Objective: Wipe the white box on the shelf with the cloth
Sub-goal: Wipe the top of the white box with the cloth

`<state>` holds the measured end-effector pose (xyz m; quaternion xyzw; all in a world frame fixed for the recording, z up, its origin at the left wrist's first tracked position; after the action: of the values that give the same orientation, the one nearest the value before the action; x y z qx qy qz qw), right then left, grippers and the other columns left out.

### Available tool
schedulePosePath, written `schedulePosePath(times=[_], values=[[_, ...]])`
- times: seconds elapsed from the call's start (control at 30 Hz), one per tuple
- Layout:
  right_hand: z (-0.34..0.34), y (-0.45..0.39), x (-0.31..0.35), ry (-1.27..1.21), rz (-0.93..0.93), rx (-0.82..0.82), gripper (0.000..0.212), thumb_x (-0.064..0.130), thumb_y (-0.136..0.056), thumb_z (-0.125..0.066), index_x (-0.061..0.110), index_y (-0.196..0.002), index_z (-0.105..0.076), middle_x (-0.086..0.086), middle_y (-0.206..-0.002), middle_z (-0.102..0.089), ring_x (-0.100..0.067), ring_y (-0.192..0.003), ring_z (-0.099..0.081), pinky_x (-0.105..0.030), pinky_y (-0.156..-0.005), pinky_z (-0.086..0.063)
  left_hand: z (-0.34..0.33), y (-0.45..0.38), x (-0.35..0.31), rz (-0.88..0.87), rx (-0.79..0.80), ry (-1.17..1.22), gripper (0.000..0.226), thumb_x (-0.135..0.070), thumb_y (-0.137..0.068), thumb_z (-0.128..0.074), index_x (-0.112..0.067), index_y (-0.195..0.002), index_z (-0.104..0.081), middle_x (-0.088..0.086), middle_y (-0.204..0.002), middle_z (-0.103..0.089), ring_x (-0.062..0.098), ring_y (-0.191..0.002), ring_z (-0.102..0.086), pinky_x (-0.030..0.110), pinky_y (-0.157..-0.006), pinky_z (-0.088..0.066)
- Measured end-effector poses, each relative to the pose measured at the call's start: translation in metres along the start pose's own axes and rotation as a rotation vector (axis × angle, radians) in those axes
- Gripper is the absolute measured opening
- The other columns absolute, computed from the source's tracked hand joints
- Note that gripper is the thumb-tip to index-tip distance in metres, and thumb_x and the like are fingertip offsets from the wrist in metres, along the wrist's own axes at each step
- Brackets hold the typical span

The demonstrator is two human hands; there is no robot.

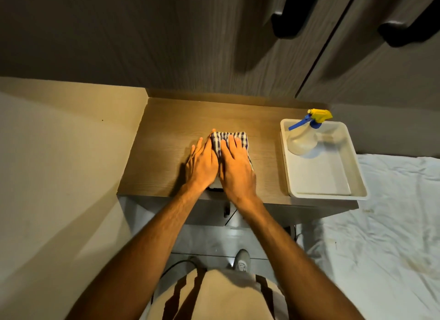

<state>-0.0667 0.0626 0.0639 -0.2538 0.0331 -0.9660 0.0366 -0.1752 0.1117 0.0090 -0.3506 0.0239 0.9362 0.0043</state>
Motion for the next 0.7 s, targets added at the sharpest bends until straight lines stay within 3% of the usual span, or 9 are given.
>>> schedulePosePath(times=[0.13, 0.23, 0.33, 0.43, 0.57, 0.7], values=[[0.011, -0.017, -0.018, -0.122, -0.100, 0.003, 0.059, 0.025, -0.108, -0.048, 0.016, -0.163, -0.030, -0.005, -0.173, -0.025, -0.024, -0.163, -0.016, -0.044, -0.130, -0.031, 0.000, 0.001, -0.006, -0.029, 0.001, -0.007, 0.054, -0.029, -0.111, -0.026, -0.021, -0.165, -0.019, 0.009, -0.170, -0.033, 0.032, -0.161, -0.022, 0.049, -0.134, -0.012], [0.004, 0.014, -0.011, -0.140, -0.177, -0.061, 0.066, 0.020, -0.105, -0.053, 0.014, -0.165, -0.025, -0.006, -0.175, -0.017, -0.023, -0.165, -0.009, -0.045, -0.132, -0.024, 0.001, 0.001, -0.004, -0.032, -0.013, -0.008, 0.054, -0.026, -0.111, -0.027, -0.021, -0.165, -0.020, 0.010, -0.169, -0.034, 0.034, -0.160, -0.022, 0.048, -0.132, -0.010], [-0.005, 0.035, 0.002, -0.018, -0.055, -0.006, 0.066, 0.014, -0.104, -0.048, 0.013, -0.165, -0.024, -0.008, -0.176, -0.015, -0.024, -0.165, -0.006, -0.046, -0.134, -0.019, 0.001, 0.001, -0.003, -0.051, 0.007, -0.002, 0.059, -0.024, -0.109, -0.039, -0.021, -0.165, -0.020, 0.008, -0.170, -0.031, 0.032, -0.161, -0.019, 0.047, -0.131, -0.009], [0.002, 0.005, -0.001, 0.002, 0.028, 0.031, 0.061, 0.019, -0.105, -0.046, 0.014, -0.164, -0.029, -0.009, -0.174, -0.023, -0.027, -0.164, -0.013, -0.045, -0.133, -0.021, 0.001, -0.002, -0.002, -0.045, 0.014, 0.006, 0.056, -0.022, -0.109, -0.031, -0.021, -0.164, -0.022, 0.006, -0.170, -0.033, 0.028, -0.162, -0.020, 0.045, -0.133, -0.009], [0.013, -0.023, -0.016, -0.071, -0.096, 0.020, 0.059, 0.025, -0.109, -0.045, 0.016, -0.164, -0.027, -0.006, -0.174, -0.021, -0.025, -0.164, -0.013, -0.044, -0.130, -0.029, 0.001, -0.002, -0.003, -0.056, 0.008, -0.009, 0.053, -0.026, -0.111, -0.027, -0.019, -0.164, -0.023, 0.011, -0.169, -0.033, 0.031, -0.161, -0.022, 0.048, -0.133, -0.013], [0.002, 0.014, -0.010, -0.087, -0.176, -0.063, 0.066, 0.013, -0.104, -0.053, 0.012, -0.164, -0.025, -0.009, -0.175, -0.016, -0.027, -0.165, -0.007, -0.047, -0.133, -0.023, 0.003, 0.001, -0.006, -0.061, -0.006, 0.020, 0.052, -0.024, -0.111, -0.028, -0.021, -0.163, -0.024, 0.012, -0.169, -0.033, 0.033, -0.161, -0.021, 0.048, -0.132, -0.013]])
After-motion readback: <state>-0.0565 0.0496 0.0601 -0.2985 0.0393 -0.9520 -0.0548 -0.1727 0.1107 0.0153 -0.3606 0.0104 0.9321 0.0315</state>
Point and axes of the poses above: each hand's wrist, its own y-axis away from the middle knuckle, its own z-axis out of the back of the hand, x = y × z, the point moved 4 cm from there along -y, towards the middle knuckle
